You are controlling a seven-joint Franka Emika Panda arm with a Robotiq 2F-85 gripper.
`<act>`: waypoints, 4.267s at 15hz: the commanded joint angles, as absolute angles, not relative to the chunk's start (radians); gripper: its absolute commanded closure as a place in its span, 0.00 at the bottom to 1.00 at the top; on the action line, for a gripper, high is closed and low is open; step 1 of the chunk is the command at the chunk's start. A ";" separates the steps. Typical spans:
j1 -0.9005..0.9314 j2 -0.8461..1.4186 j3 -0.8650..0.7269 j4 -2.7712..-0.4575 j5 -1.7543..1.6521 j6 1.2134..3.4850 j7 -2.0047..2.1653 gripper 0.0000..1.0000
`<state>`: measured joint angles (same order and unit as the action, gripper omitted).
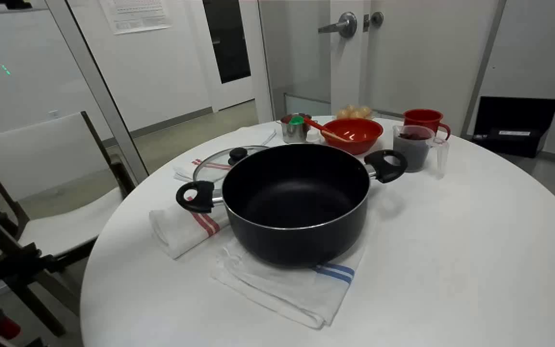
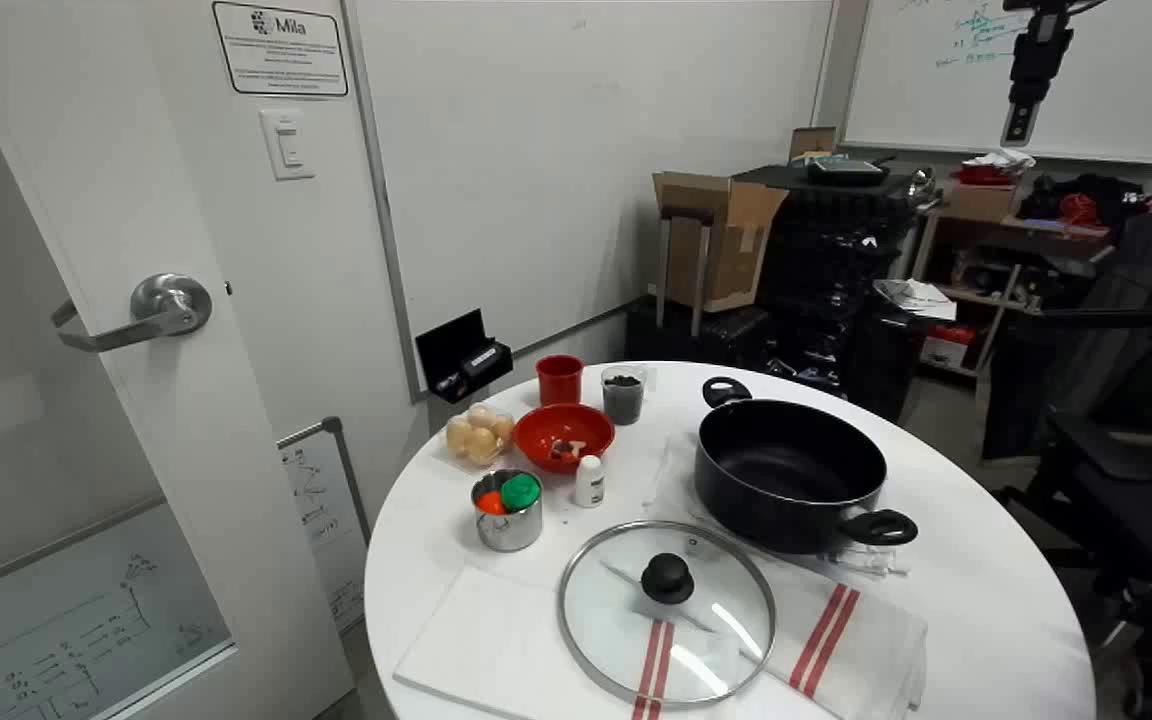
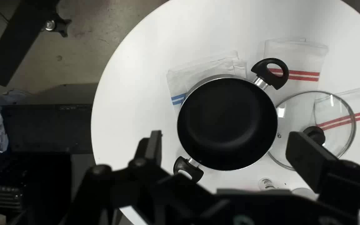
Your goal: Put the lid on the pot
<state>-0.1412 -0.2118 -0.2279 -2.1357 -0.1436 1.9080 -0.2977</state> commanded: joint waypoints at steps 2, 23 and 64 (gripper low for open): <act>-0.149 -0.211 -0.221 -2.132 -0.142 1.906 -0.299 0.00; -0.023 0.159 -0.032 -1.898 -0.144 2.060 -0.484 0.00; 0.066 1.009 0.139 -1.444 -0.189 2.281 -0.567 0.00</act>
<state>0.0477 0.9654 0.1582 -1.4982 -0.1737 2.2751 -0.5999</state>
